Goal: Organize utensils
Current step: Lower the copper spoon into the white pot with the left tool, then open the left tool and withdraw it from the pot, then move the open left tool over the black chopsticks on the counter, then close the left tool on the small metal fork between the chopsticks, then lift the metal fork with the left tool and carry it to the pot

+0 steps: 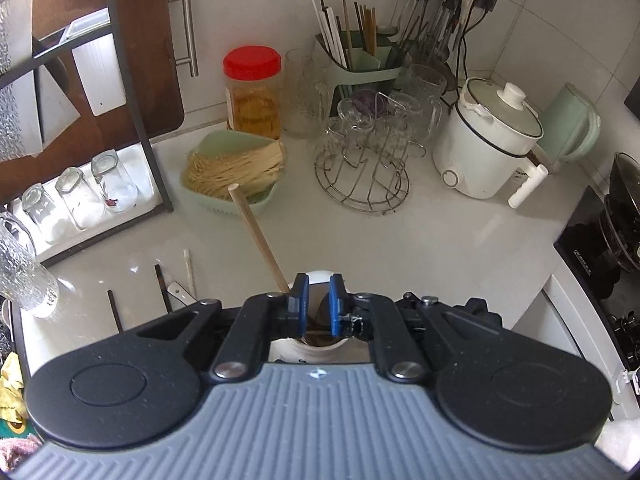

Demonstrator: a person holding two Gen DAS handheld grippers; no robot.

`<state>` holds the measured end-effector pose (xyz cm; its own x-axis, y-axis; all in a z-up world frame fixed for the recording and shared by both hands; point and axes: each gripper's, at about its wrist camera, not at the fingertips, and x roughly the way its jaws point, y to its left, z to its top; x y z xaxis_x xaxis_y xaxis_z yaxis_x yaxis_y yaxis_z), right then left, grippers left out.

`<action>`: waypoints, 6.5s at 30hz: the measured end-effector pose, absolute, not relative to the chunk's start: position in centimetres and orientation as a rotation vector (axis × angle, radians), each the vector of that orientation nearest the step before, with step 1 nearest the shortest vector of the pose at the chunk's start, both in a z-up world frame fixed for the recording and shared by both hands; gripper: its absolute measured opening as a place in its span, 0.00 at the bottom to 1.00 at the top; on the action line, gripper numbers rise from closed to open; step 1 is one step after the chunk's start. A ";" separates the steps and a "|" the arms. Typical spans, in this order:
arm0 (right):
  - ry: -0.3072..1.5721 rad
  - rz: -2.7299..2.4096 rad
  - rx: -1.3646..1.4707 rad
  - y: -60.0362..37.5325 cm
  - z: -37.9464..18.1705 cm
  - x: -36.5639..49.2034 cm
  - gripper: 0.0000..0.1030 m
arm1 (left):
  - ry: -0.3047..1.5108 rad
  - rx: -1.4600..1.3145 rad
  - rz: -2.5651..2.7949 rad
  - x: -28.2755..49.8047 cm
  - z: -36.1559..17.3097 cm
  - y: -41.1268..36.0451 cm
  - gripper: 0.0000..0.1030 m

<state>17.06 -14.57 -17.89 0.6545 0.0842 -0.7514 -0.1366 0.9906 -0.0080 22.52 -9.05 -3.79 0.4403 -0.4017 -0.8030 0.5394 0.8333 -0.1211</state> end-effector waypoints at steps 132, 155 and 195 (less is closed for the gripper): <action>0.819 0.049 -0.044 -15.0 -18.2 17.1 0.87 | 0.967 -0.082 -0.231 28.0 -19.4 8.6 0.08; 0.825 0.155 -0.092 -15.6 -18.3 17.1 0.85 | 0.896 -0.062 -0.271 20.6 -14.2 2.2 0.05; 0.667 0.224 0.020 -17.3 -17.7 17.0 0.96 | 0.799 0.001 -0.224 16.2 -7.4 -0.2 0.01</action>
<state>16.95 -17.25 -17.74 0.7623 0.2118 -0.6116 -0.1991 0.9758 0.0898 16.19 -0.18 -7.35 0.6748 -0.1986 -0.7108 0.1994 0.9764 -0.0835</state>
